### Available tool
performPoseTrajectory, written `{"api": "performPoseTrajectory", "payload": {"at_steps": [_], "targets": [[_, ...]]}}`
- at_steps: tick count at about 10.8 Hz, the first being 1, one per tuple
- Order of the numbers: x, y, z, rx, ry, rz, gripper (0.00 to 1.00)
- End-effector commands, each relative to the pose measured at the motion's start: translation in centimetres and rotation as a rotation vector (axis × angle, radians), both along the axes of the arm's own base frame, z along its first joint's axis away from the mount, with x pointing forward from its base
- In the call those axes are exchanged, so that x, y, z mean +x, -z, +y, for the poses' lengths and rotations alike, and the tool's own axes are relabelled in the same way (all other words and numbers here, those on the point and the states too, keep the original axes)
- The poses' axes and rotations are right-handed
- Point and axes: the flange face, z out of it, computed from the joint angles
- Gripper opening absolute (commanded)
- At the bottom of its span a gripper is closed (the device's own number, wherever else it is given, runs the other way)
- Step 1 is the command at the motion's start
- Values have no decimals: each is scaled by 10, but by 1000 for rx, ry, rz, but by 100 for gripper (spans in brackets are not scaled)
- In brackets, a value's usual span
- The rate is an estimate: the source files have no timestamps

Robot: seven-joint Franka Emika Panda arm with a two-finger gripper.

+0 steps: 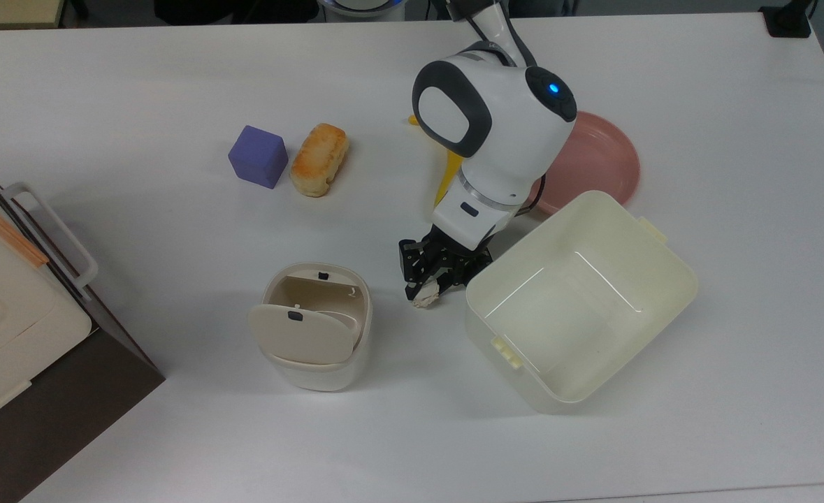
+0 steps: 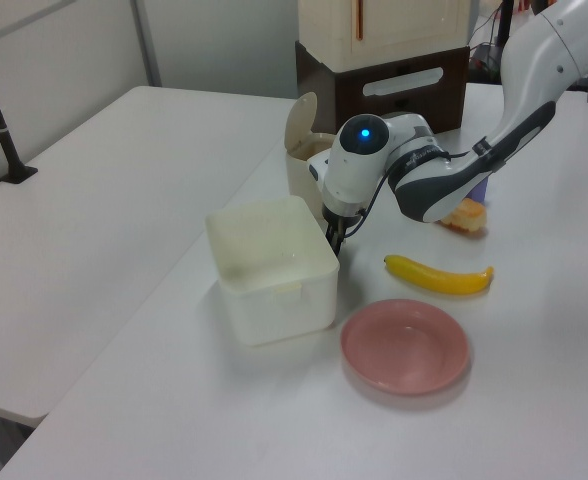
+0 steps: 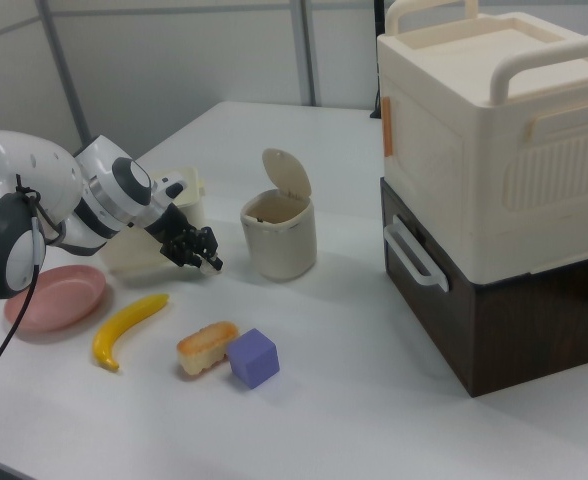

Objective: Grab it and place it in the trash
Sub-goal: 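Carry the paper ball over the white trash bin opening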

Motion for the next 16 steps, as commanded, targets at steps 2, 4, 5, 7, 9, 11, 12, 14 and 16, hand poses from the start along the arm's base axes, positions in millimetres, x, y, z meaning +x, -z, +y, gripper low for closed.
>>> {"api": "performPoseTrajectory", "payload": {"at_steps": [2, 4, 5, 7, 9, 11, 12, 14, 16], "targets": [[-5, -63, -12, 1, 79, -99, 0], [-5, -112, -30, 67, 139, -143, 0], [-5, -135, -39, 95, 164, -164, 0], [0, -166, -53, 156, 211, -191, 0], [8, -177, -84, 191, 267, -203, 0], [13, -181, -104, 200, 299, -213, 0], [14, -180, -108, 201, 304, -212, 0], [17, -180, -115, 216, 302, -233, 0], [30, -163, -124, 264, 303, -250, 0]]}}
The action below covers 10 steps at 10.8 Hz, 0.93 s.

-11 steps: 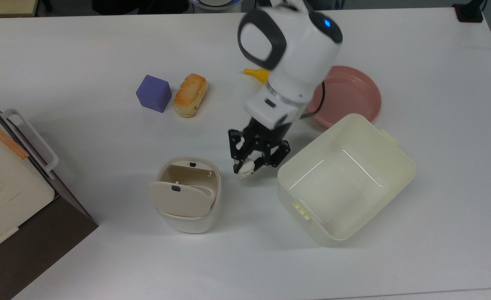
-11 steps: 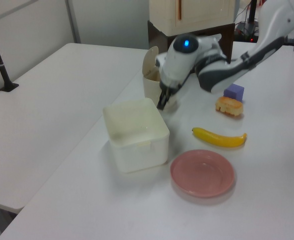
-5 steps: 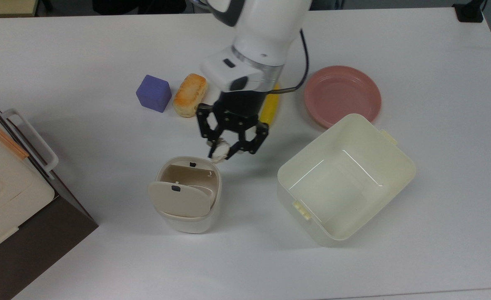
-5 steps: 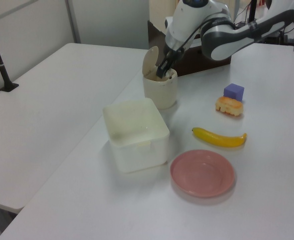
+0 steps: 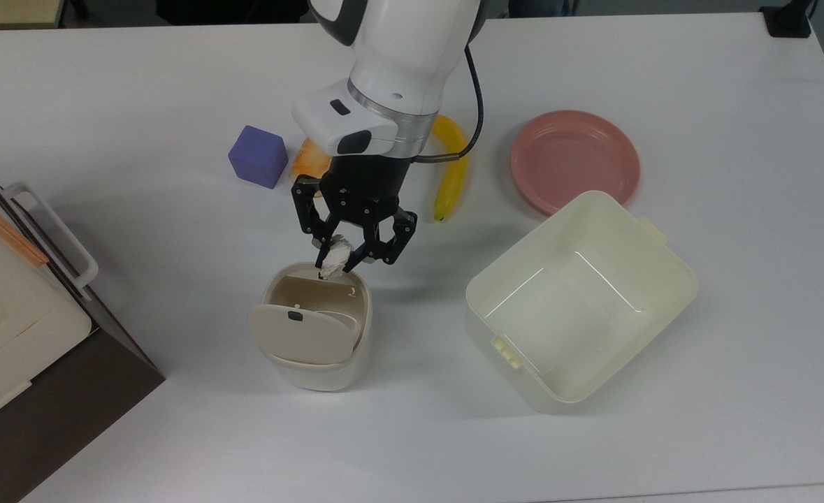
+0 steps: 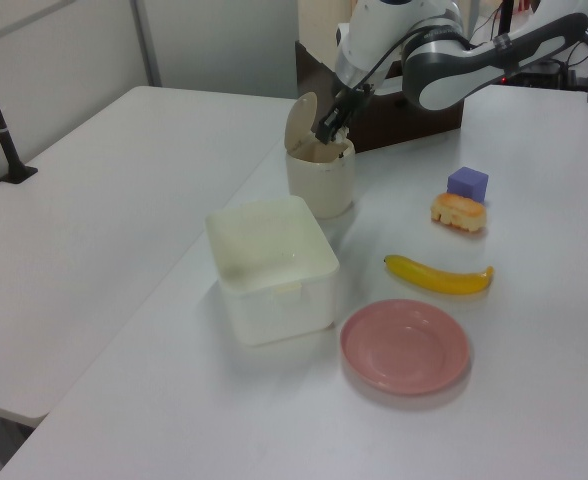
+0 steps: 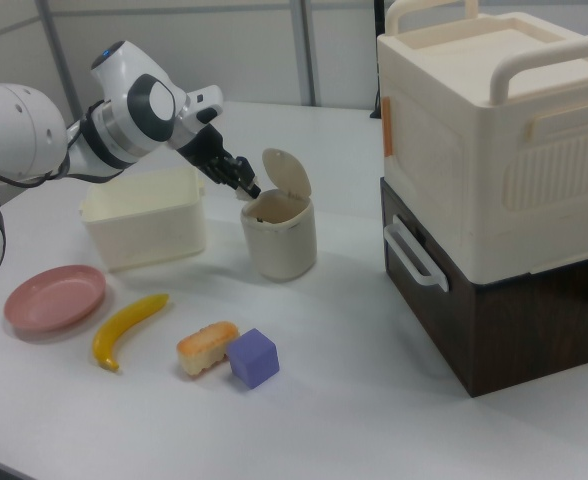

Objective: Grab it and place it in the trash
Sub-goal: 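Carry the paper ball over the white trash bin opening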

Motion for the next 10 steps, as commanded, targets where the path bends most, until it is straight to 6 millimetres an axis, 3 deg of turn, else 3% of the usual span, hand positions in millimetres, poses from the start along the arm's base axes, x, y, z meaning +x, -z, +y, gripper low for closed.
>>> {"api": "performPoseTrajectory", "payload": {"at_steps": [1, 5, 6, 7, 8, 9, 10], "targets": [[21, 12, -12, 75, 0, -36, 0], [27, 19, -17, 81, -10, -46, 0], [27, 19, -20, 84, -4, -48, 11], [28, 19, -26, 83, 7, -49, 47], [27, 20, -27, 80, 5, -46, 74], [27, 19, -30, 72, 5, -46, 90], [27, 19, -31, 70, 6, -46, 95]]}}
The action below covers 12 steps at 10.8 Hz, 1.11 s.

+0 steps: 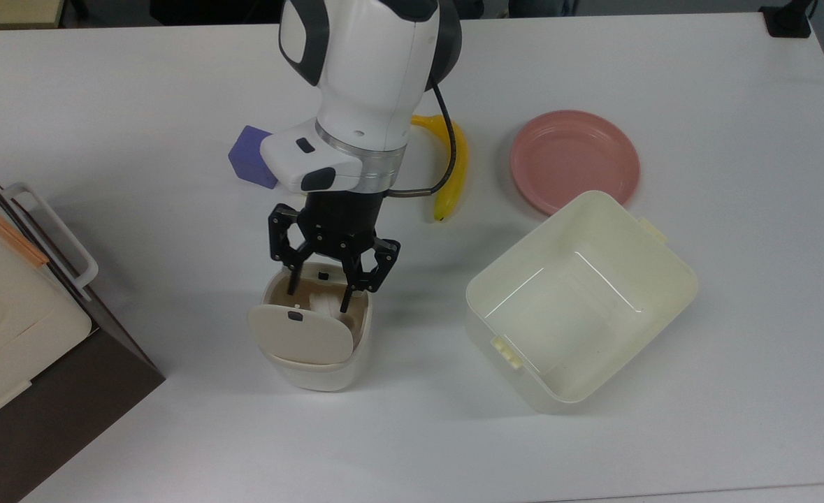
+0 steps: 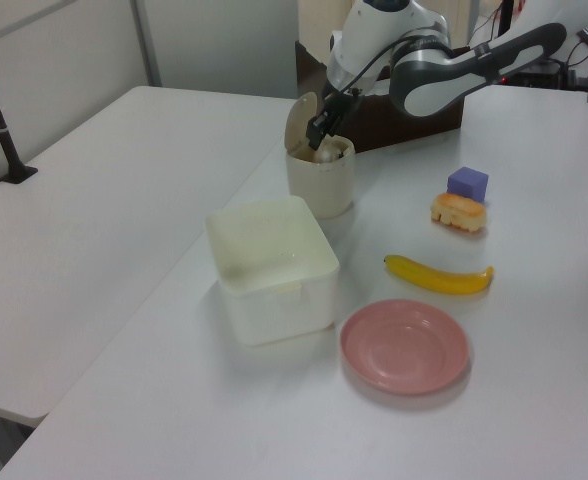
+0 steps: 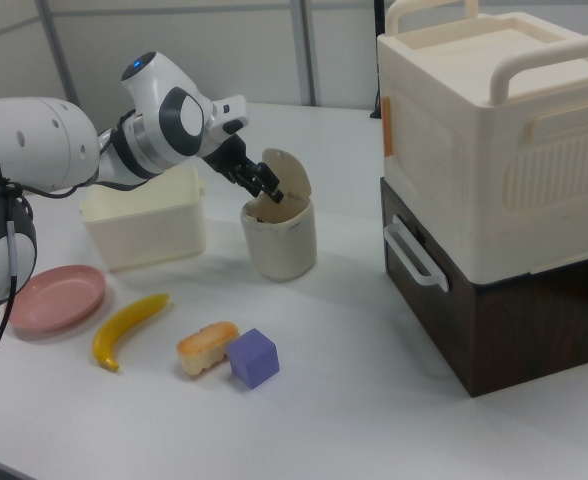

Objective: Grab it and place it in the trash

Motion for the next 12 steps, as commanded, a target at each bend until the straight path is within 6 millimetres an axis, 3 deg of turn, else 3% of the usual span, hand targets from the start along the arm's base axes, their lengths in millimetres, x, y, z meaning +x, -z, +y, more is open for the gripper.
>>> {"api": "performPoseTrajectory", "payload": {"at_steps": [1, 3, 4, 6, 8, 10, 12], "targets": [[1, -3, -4, 2, -16, -10, 100], [-2, -16, -5, 1, -8, -20, 100], [-11, -43, -8, -5, 10, -35, 100], [-45, -75, -9, -17, 117, 128, 100], [-85, -134, -6, 118, 129, 219, 100], [-140, -193, -34, 280, 42, 349, 100], [-191, -229, -60, 395, -112, 452, 100]]}}
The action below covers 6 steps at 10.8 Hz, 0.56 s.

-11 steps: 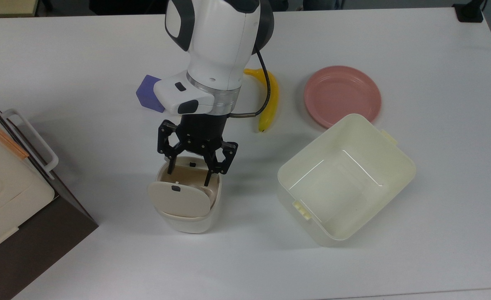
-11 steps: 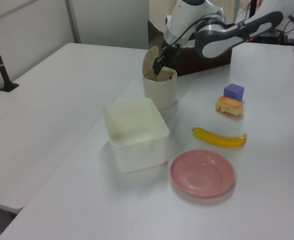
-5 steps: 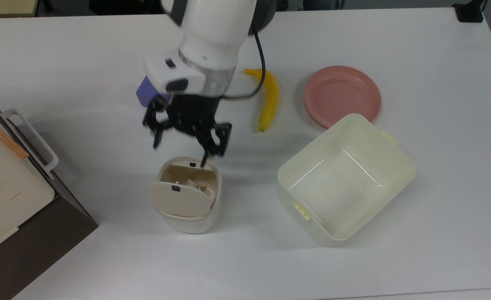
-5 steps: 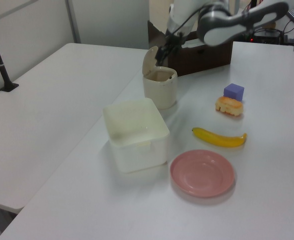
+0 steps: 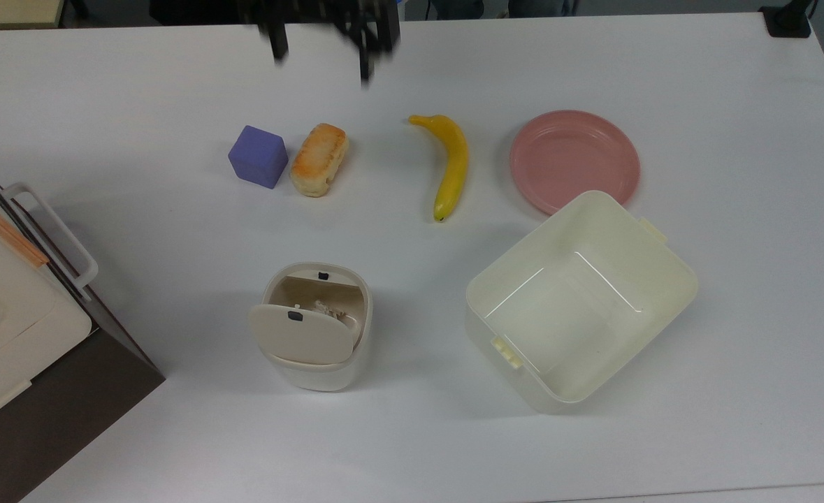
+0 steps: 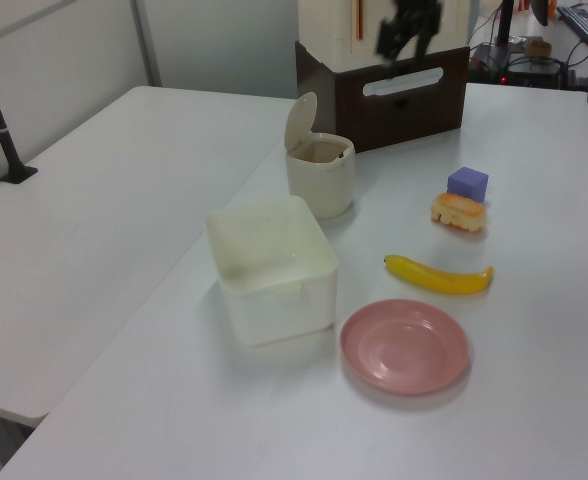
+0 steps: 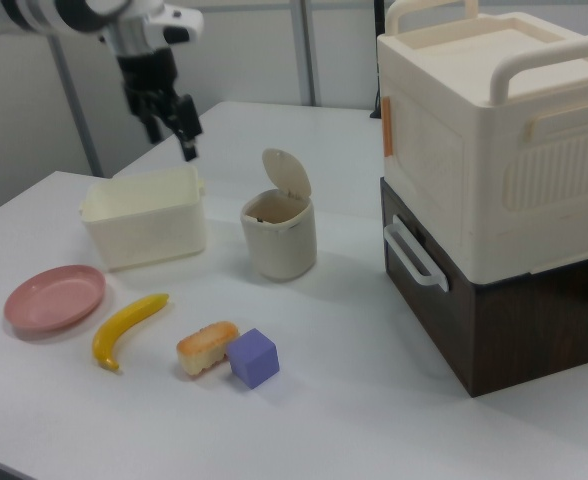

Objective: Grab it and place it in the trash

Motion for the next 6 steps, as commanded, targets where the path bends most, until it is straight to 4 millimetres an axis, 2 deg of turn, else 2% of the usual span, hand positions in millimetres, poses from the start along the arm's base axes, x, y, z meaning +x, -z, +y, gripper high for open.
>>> {"api": "performPoseTrajectory", "payload": {"at_steps": [1, 4, 6], "targets": [[-66, -39, -29, 130, -169, 79, 100], [-61, -35, -41, 94, -131, 36, 100], [-51, -23, -44, 78, -87, -19, 100]]}}
